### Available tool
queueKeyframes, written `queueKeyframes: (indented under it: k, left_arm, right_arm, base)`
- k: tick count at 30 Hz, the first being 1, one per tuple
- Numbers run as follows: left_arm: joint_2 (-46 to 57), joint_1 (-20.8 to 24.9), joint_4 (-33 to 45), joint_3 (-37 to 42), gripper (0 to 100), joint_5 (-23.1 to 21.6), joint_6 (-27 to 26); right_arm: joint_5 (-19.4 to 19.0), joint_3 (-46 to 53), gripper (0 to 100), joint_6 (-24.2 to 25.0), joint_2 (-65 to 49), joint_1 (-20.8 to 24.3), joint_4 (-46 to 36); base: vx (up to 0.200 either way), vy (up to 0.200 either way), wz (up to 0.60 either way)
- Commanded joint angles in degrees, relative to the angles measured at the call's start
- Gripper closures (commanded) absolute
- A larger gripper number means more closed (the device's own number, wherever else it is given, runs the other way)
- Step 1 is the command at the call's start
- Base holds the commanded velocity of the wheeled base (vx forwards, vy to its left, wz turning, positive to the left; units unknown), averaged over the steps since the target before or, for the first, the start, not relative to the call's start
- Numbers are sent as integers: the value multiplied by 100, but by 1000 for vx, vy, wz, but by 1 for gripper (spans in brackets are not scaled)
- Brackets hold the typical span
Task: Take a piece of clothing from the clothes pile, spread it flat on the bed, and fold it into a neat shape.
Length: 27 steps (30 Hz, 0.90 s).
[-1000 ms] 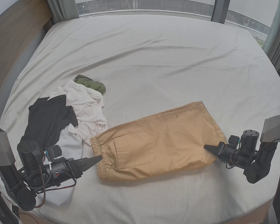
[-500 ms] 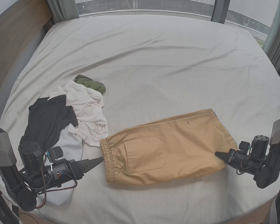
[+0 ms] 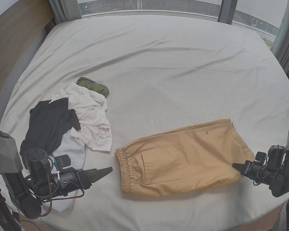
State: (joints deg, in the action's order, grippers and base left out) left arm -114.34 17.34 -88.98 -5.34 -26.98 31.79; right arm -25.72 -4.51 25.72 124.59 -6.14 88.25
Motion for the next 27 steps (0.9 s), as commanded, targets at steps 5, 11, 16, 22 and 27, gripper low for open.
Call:
queueKeyframes:
  k: [5, 11, 16, 22, 27]
  left_arm:
    - [-168, 147, -14, -37, 0, 8, 2]
    - [-256, 279, -5, -99, 0, 0, 2]
    - [-440, 411, -5, -239, 0, 0, -24]
    - [-704, 437, -14, -275, 0, -9, -15]
    - [-783, 446, -14, -301, 0, -9, -15]
  right_arm:
    - [-21, 47, 100, -15, 39, -45, -1]
    - [-73, 82, 0, -6, -22, -62, -1]
    - [-73, 161, 0, -15, -330, -467, -1]
    - [-223, 73, 0, -146, -857, -1126, 8]
    - [-407, -278, 0, -129, -1305, -1082, -1]
  base:
    - [0, 0, 0]
    - [0, 0, 0]
    - [0, 0, 0]
    - [0, 0, 0]
    - [0, 0, 0]
